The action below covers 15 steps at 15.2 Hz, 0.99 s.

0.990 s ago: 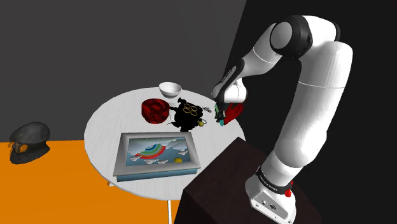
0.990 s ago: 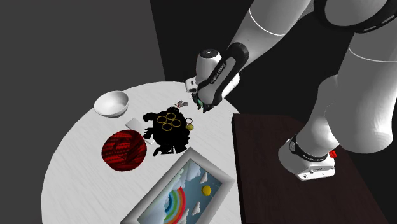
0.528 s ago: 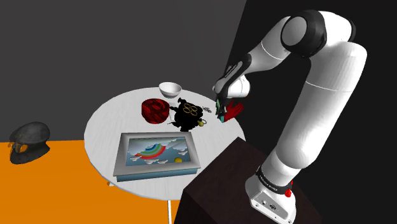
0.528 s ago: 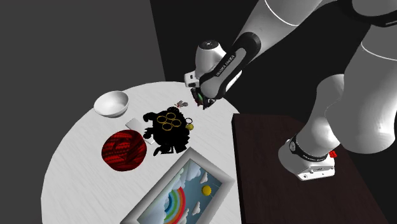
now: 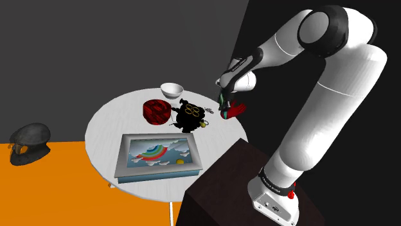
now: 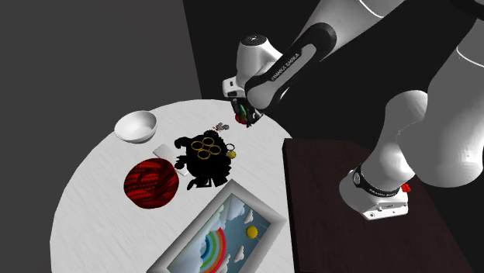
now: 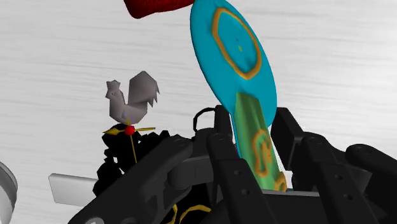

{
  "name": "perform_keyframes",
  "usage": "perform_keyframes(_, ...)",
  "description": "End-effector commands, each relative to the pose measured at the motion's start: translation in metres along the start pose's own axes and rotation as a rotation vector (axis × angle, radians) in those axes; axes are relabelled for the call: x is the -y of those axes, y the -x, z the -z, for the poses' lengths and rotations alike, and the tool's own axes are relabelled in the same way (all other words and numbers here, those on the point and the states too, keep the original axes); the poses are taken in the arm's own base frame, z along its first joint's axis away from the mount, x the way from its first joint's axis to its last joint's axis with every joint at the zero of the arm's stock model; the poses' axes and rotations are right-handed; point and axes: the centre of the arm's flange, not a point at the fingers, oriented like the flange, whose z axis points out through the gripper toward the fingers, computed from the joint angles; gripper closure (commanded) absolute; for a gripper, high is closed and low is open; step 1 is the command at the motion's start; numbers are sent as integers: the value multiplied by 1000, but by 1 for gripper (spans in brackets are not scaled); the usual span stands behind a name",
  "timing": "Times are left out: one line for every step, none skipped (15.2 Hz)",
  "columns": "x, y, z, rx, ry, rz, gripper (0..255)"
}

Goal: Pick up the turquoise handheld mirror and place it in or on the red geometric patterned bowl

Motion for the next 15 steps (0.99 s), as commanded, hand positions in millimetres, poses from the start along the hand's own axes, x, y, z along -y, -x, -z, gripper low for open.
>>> perform_keyframes(-11, -14, 2, 1, 5, -7, 255)
perform_keyframes(-17, -26, 2, 1, 5, -7, 255)
perform_keyframes(-22, -38, 2, 1, 5, -7, 255)
perform_keyframes(-28, -50, 2, 1, 5, -7, 255)
perform_keyframes(-34, -62, 2, 1, 5, -7, 255)
perform_keyframes(-40, -73, 2, 1, 5, -7, 255)
perform_keyframes(-45, -85, 2, 1, 5, -7, 255)
perform_keyframes(-51, -97, 3, 1, 5, -7, 255)
perform_keyframes(-57, -109, 3, 1, 5, -7, 255)
perform_keyframes(-62, -121, 3, 1, 5, -7, 255)
perform_keyframes(-68, -133, 3, 1, 5, -7, 255)
perform_keyframes(-74, -145, 3, 1, 5, -7, 255)
perform_keyframes(-80, -157, 3, 1, 5, -7, 255)
perform_keyframes(-85, -169, 3, 1, 5, -7, 255)
perform_keyframes(-91, -180, 3, 1, 5, -7, 255)
